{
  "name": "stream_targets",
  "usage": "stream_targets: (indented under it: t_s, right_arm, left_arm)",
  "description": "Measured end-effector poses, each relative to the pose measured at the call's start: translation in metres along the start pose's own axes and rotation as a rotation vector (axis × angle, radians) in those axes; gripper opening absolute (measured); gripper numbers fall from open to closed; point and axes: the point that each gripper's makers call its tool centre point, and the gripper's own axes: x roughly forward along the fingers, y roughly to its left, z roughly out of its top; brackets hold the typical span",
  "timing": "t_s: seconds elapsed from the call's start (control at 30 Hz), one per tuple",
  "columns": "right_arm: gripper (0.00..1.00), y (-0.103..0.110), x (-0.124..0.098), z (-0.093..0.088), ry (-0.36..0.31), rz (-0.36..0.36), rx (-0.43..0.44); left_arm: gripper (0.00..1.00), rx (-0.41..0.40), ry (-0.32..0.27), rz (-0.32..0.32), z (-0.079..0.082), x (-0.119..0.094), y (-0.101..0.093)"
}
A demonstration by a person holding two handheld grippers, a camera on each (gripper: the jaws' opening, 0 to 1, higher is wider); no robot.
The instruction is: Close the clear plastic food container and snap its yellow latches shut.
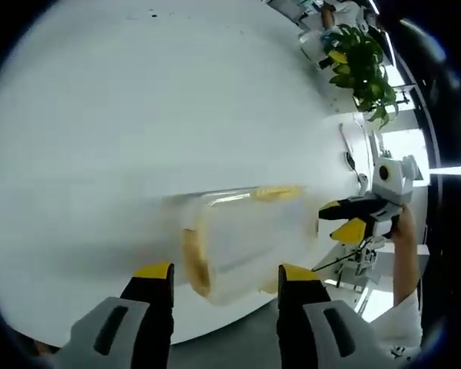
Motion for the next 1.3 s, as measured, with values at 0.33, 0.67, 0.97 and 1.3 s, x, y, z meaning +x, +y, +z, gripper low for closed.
stream_targets:
  t_s: [0.33,0.67,0.97,1.3]
  right_arm:
    - [0.25,-0.002,0.009,-0.009,0.032,-0.034,-0.017]
    - [0.2,-0.008,0.016,-0.013,0.053,-0.066,-0.03]
    - [0.19,-0.009,0.014,-0.015,0.068,-0.052,-0.041]
    - [0.18,-0.01,0.012,-0.013,0.06,-0.036,-0.059]
  left_arm:
    - [0.39,-0.01,0.0,-0.006,0.002,0.005,-0.002]
    - [0.34,0.015,0.018,0.032,0.001,0.008,0.003]
    - [0.29,0.014,0.038,0.076,0.001,0.01,0.007]
    - [0.28,0.046,0.051,0.084,0.0,0.012,0.006]
